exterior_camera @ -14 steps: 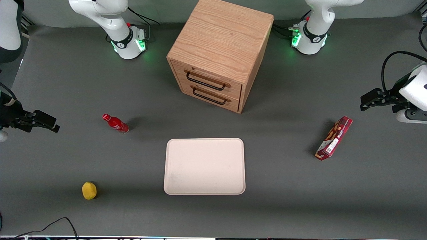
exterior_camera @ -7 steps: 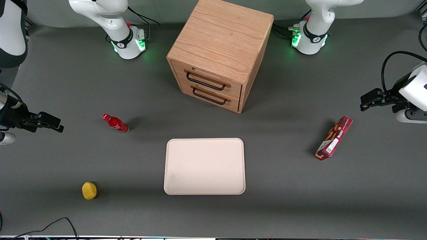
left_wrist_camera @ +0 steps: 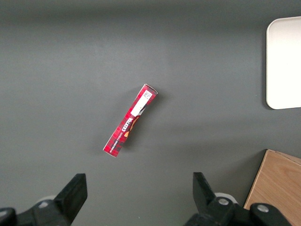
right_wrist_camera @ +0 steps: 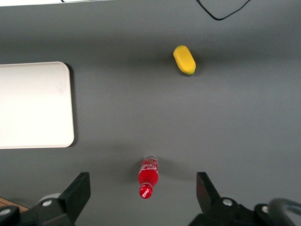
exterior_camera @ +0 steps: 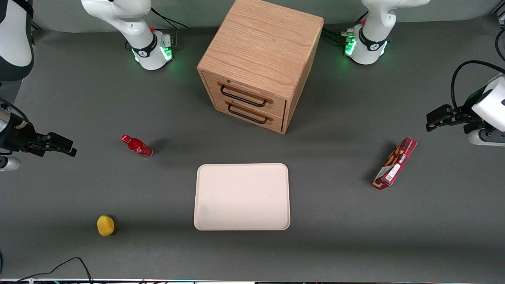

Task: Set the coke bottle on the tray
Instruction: 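Move the open right gripper down over the red Coca-Cola bottle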

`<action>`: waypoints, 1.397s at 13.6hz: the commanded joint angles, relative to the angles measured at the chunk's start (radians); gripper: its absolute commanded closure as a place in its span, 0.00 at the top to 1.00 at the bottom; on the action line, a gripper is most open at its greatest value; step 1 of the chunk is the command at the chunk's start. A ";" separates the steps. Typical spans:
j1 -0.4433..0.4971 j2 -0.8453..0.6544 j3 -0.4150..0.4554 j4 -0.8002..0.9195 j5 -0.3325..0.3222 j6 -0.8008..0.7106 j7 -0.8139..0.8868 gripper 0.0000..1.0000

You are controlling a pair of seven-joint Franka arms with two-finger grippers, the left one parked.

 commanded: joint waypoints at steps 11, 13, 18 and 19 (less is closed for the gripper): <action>0.044 0.109 0.073 -0.151 0.020 0.215 0.046 0.92; 0.040 0.030 0.073 -0.301 0.020 0.301 0.037 0.91; 0.022 -0.144 0.073 -0.591 0.019 0.429 0.014 0.88; 0.008 -0.152 0.073 -0.614 0.020 0.439 -0.050 0.88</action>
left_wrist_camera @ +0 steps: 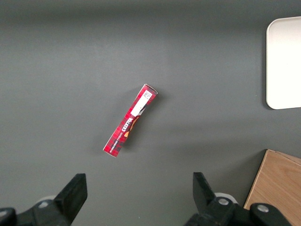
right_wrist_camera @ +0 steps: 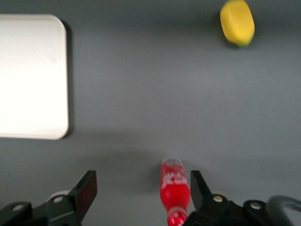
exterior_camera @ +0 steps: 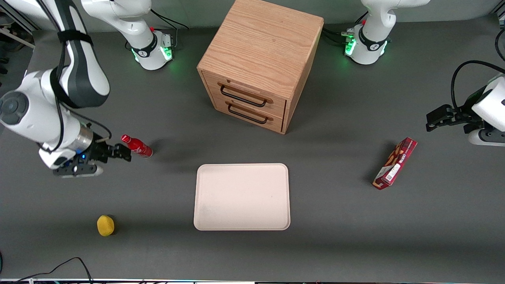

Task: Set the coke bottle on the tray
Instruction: 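Move the open right gripper down over the red Coca-Cola bottle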

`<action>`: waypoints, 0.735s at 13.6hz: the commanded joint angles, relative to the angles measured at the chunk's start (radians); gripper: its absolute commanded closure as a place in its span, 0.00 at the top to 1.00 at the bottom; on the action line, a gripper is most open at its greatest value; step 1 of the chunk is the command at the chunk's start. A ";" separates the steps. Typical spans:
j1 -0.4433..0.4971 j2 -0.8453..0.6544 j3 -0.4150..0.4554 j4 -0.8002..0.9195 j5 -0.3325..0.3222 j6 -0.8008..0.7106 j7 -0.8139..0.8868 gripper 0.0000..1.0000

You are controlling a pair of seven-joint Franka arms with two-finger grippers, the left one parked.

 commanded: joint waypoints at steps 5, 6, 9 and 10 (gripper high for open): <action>-0.078 -0.107 0.025 -0.273 0.047 0.208 -0.121 0.80; -0.079 -0.105 0.034 -0.293 0.050 0.235 -0.116 0.80; -0.079 -0.112 0.042 -0.317 0.058 0.250 -0.107 0.78; -0.079 -0.119 0.043 -0.324 0.075 0.250 -0.107 0.76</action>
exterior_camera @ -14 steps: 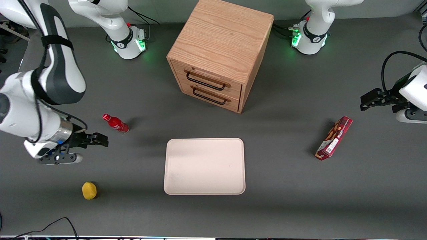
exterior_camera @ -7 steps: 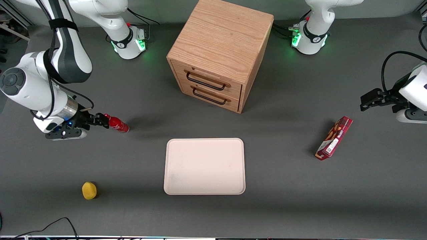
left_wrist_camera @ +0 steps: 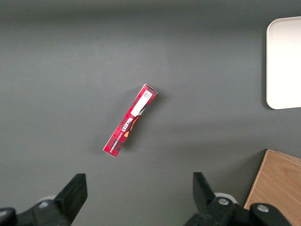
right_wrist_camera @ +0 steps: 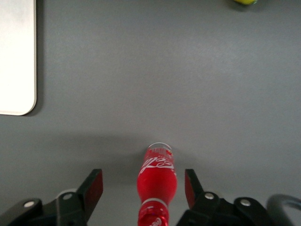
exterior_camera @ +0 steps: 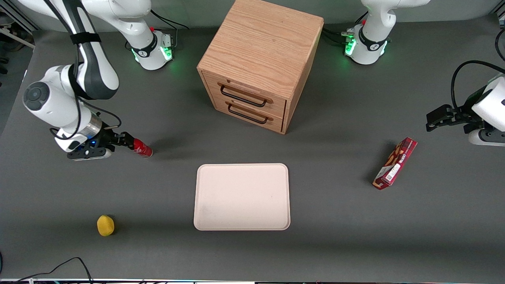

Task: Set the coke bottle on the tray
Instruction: 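Close the right gripper around the red bottle's body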

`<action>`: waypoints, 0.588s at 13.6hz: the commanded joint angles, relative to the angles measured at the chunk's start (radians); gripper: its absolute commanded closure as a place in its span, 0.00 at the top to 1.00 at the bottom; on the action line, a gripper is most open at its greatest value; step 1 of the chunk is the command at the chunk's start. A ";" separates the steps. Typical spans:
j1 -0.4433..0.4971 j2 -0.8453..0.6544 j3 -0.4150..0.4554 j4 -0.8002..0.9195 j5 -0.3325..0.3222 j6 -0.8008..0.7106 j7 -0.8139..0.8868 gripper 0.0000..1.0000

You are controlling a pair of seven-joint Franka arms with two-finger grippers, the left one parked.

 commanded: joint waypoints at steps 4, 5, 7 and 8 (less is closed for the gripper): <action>-0.006 -0.073 0.007 -0.093 0.069 0.017 -0.012 0.71; -0.006 -0.078 0.007 -0.106 0.071 0.024 -0.012 0.68; -0.008 -0.089 0.007 -0.132 0.077 0.046 -0.019 0.66; -0.008 -0.092 0.007 -0.140 0.077 0.046 -0.023 0.61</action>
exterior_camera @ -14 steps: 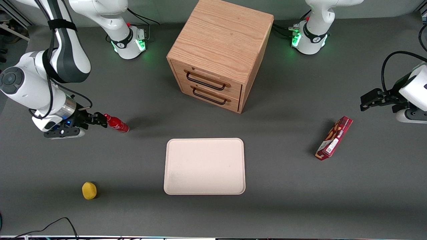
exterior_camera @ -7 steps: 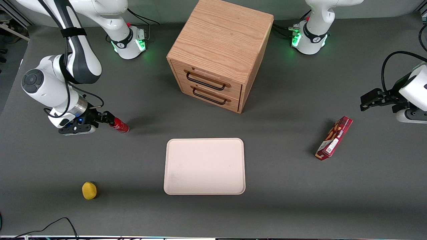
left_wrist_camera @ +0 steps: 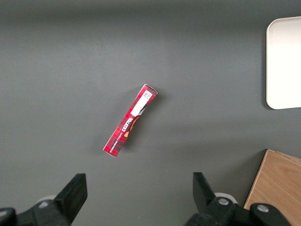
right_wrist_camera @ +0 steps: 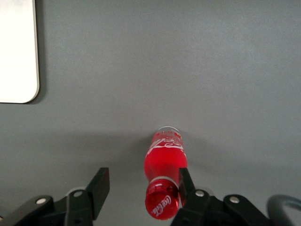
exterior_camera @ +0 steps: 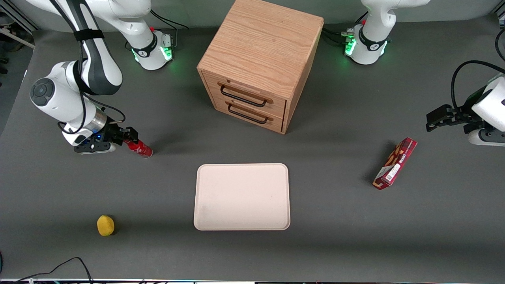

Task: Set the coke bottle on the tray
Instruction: 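Close the right gripper around the red bottle's body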

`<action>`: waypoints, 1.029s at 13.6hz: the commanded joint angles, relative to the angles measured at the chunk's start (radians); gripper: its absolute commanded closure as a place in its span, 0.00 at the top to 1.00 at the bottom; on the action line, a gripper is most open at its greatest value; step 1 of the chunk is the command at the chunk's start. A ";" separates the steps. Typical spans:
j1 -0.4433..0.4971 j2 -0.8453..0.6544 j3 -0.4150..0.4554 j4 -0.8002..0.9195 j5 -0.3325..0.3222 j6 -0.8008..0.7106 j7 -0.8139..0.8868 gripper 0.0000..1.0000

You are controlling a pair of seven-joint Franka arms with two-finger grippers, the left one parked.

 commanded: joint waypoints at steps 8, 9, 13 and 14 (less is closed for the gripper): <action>-0.007 -0.054 0.006 -0.051 0.030 0.024 -0.026 0.00; 0.002 -0.047 0.007 -0.037 0.030 0.023 -0.023 0.00; 0.017 0.066 0.073 0.151 0.030 -0.006 0.058 0.00; 0.025 0.112 0.105 0.232 0.029 -0.052 0.086 0.00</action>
